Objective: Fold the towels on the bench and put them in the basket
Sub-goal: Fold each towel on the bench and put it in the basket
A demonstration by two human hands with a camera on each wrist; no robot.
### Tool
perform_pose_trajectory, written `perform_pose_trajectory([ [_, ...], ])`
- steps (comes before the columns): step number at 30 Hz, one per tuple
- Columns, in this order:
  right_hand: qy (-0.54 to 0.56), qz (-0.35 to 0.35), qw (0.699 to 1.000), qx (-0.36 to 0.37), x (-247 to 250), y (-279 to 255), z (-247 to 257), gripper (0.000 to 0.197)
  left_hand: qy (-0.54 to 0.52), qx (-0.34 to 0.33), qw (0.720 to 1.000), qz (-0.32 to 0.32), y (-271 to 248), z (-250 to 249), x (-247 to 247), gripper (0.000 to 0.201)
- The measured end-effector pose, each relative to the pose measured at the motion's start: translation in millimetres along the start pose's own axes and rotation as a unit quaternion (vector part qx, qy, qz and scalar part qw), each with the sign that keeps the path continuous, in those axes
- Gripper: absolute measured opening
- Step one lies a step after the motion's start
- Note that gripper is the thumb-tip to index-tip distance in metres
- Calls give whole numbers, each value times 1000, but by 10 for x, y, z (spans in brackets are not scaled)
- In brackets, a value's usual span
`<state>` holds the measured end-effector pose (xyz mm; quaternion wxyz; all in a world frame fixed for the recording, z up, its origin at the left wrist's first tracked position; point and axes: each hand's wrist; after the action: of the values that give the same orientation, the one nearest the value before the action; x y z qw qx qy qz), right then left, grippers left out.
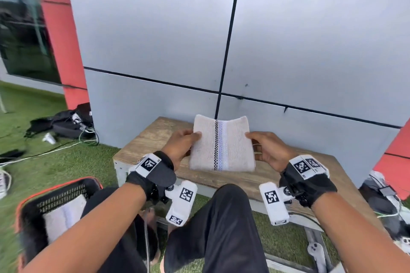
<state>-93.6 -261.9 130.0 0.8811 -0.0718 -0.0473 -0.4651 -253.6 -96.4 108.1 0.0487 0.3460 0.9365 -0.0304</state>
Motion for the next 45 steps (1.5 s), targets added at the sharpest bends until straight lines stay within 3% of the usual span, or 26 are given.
perform_pose_trajectory([
  [9, -5, 155, 988, 26, -1182, 275, 195, 17, 22, -9, 985, -172, 1, -152, 1035, 23],
  [19, -30, 329, 942, 51, -2731, 206, 128, 16, 38, -4, 940, -338, -523, -24, 2268, 12],
  [24, -54, 377, 923, 44, -3412, 118, 38, 21, 28, 6, 915, -402, -644, 90, 2757, 12],
  [28, -73, 371, 925, 32, -3883, 216, -158, 33, 15, 29, 904, -425, -574, 230, 3045, 13],
  [33, -119, 373, 920, -13, -4327, 351, -589, 17, -2, 95, 900, -426, -325, 692, 3383, 10],
  [36, -179, 353, 918, -37, -4579, 435, -1003, 24, 3, 154, 890, -428, -146, 1140, 3563, 15],
  [39, -247, 343, 905, -57, -4908, 607, -1588, 46, 29, 220, 871, -438, 64, 1740, 3773, 18],
  [43, -303, 349, 881, -101, -5292, 789, -2264, 20, 51, 297, 845, -441, 340, 2470, 4014, 21],
  [45, -323, 350, 872, -118, -5479, 879, -2577, 21, 73, 331, 838, -427, 469, 2744, 4123, 13],
])
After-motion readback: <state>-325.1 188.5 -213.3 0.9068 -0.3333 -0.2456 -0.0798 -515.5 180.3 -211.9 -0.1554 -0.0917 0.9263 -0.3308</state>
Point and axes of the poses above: each hand's wrist, its own y-axis towards the middle knuckle, its own x-axis out of the back of the hand, z = x × y, and after that the axes turned 9 degrees about -z, right-handed
